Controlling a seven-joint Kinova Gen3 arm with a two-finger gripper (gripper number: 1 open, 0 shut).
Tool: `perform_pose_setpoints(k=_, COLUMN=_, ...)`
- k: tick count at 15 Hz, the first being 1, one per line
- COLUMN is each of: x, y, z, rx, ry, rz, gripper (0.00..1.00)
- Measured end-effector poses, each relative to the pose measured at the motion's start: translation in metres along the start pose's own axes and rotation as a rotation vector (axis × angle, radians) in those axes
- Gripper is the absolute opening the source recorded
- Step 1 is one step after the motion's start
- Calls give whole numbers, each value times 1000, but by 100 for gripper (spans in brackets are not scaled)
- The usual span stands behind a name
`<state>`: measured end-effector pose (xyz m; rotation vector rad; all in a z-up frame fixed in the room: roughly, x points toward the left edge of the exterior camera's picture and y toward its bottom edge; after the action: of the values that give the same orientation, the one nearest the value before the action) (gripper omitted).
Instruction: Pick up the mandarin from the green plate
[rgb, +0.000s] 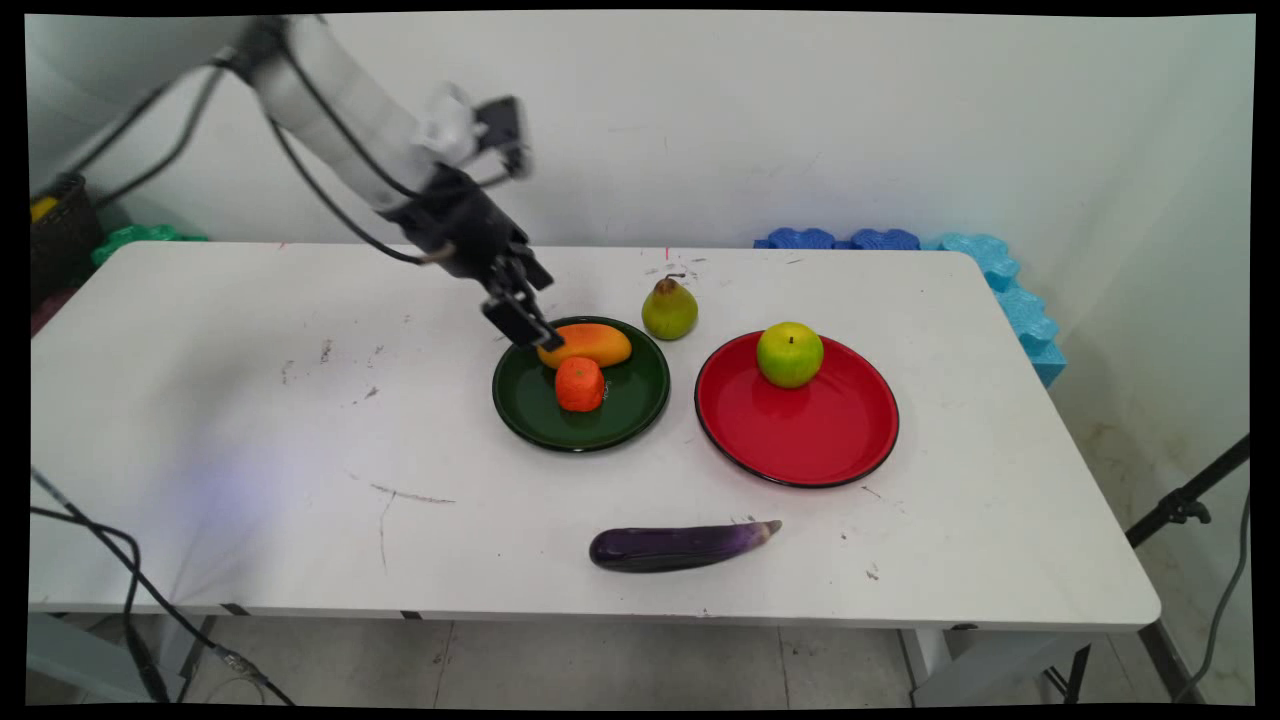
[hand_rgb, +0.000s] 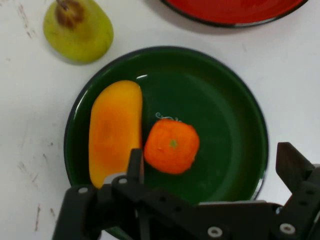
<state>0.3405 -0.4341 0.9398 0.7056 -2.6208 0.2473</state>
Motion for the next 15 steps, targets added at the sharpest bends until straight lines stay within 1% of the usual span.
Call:
perform_pose_setpoints(k=3, x=10, y=-4, z=38, rx=0, ry=-53, rz=15, gripper=100)
perform_pose_setpoints(k=6, x=15, y=-7, z=74, rx=-7, ry=-98, rz=29, gripper=100)
perform_pose_setpoints(k=11, x=15, y=-9, z=107, rx=-25, ry=-140, rz=61, gripper=100)
perform_pose_setpoints(k=15, x=17, y=-11, z=126, rx=-33, ry=-150, rz=95, gripper=100)
